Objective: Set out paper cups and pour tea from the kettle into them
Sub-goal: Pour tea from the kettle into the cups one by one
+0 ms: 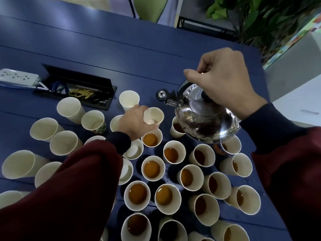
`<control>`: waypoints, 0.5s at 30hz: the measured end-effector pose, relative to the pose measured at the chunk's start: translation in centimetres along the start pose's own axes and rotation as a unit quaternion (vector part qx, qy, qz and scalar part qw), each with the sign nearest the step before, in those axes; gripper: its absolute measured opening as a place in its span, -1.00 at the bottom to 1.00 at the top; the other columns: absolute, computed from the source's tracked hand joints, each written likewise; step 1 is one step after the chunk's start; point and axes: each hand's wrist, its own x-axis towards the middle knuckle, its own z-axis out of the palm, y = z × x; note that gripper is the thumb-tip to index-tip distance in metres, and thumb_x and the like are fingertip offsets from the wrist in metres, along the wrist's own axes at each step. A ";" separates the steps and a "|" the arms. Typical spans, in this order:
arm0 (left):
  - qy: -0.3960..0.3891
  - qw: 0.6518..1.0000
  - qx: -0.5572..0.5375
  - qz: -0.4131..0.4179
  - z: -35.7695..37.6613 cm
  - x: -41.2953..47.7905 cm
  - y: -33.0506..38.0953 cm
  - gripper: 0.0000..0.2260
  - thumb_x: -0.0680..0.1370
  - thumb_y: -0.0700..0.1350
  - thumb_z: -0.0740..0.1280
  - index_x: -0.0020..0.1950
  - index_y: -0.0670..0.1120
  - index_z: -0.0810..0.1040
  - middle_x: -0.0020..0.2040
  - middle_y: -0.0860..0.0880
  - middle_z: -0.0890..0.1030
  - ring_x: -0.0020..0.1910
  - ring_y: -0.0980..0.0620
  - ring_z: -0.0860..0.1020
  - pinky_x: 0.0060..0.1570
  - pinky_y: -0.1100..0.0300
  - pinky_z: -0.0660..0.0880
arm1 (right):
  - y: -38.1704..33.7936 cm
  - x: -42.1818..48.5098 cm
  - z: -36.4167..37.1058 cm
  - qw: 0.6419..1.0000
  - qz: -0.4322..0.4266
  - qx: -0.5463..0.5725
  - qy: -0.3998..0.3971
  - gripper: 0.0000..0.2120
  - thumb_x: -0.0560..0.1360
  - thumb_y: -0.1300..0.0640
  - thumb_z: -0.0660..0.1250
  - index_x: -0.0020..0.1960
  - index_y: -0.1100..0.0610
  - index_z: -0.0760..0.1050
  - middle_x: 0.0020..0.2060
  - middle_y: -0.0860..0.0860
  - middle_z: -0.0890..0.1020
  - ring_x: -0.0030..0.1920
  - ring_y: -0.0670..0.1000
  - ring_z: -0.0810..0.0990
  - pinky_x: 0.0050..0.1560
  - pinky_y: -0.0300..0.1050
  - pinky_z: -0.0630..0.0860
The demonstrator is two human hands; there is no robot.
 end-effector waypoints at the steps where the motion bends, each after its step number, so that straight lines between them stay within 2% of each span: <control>1: -0.001 1.000 -0.003 -0.002 0.0 0.0 0.1 -0.53 0.36 0.25 0.50 0.11 0.00 0.55 0.01 0.00 0.60 -0.03 -0.03 0.55 -0.05 0.03 0.51 | -0.1 -0.1 0.0 1.000 0.000 -0.002 -0.003 -0.66 0.41 -0.09 0.43 -0.42 0.06 0.45 -0.54 -0.11 0.51 -0.40 -0.04 0.53 -0.12 0.06 0.62; 5: 0.003 1.000 -0.027 -0.015 -0.2 -0.1 0.4 -0.49 0.35 0.22 0.53 0.17 -0.01 0.56 0.05 0.00 0.61 0.00 -0.02 0.56 0.03 -0.04 0.55 | -0.4 -0.4 0.3 1.000 0.008 -0.016 -0.017 -0.67 0.42 -0.09 0.42 -0.40 0.06 0.47 -0.53 -0.12 0.51 -0.37 -0.03 0.55 -0.10 0.06 0.62; 12: -0.001 0.999 -0.037 -0.014 -0.1 -0.1 0.0 -0.45 0.30 0.27 0.53 0.17 0.05 0.51 0.05 0.06 0.62 -0.01 0.00 0.58 0.01 -0.07 0.59 | -1.1 -0.5 1.1 0.998 0.013 -0.061 -0.020 -0.70 0.45 -0.10 0.41 -0.32 0.08 0.53 -0.45 -0.10 0.53 -0.22 0.05 0.59 -0.14 -0.04 0.52; 15: -0.005 0.999 -0.039 -0.014 -0.2 0.0 -0.2 -0.42 0.30 0.28 0.53 0.21 0.06 0.50 0.09 0.07 0.61 0.01 0.00 0.57 0.03 -0.07 0.59 | -1.1 -0.4 1.1 0.997 0.021 -0.070 -0.019 -0.71 0.45 -0.10 0.41 -0.31 0.08 0.55 -0.43 -0.09 0.55 -0.21 0.04 0.59 -0.16 -0.05 0.51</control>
